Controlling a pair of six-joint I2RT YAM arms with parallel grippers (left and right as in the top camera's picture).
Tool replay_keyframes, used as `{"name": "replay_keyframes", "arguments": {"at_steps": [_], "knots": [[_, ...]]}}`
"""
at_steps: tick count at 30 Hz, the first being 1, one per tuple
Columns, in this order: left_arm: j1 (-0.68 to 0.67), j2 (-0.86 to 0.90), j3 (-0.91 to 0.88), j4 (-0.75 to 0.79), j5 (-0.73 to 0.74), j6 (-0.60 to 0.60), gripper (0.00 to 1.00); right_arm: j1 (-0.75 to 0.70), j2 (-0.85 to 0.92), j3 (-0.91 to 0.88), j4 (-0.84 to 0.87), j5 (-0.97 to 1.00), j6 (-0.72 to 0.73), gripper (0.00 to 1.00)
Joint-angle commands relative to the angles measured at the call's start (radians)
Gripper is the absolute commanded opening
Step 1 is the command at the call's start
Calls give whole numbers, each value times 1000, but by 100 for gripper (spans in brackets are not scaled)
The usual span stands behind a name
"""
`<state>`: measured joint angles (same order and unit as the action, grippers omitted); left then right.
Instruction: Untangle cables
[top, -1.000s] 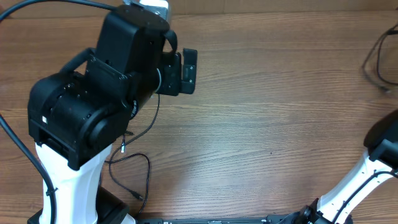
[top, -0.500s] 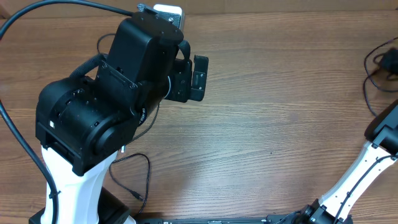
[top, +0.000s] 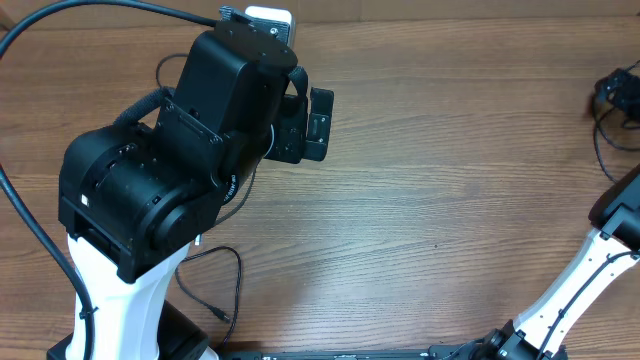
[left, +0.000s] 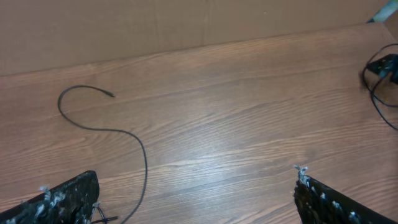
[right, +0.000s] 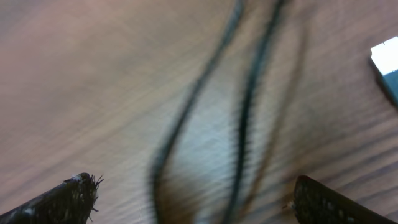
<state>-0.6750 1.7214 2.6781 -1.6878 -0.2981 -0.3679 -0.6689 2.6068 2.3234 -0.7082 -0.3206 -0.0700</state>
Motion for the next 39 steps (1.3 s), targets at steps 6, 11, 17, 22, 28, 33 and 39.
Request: {"name": "replay_keyframes", "arguments": {"at_steps": [6, 11, 17, 22, 28, 33, 39], "knots": [[-8, -4, -7, -2, -31, -11, 100, -1, -217, 69, -233, 168, 459, 92], [-8, -3, -7, -2, -77, -2, 100, 2, -217, 53, -568, 435, 1007, 91], [-8, -2, -7, -2, -98, 27, 100, -6, -217, 42, -766, 502, 1198, 92], [-8, -2, -7, -2, -100, 48, 100, -24, -217, -26, -807, 555, 1244, 100], [-8, -2, -7, -2, -101, 52, 100, -79, -217, -166, -759, 528, 1304, 39], [-8, -2, -7, -2, -101, 55, 100, -117, -217, -296, -679, 518, 1303, 4], [-8, -2, -7, -2, -93, 54, 100, -129, -217, -354, -571, 519, 1280, 4]]}}
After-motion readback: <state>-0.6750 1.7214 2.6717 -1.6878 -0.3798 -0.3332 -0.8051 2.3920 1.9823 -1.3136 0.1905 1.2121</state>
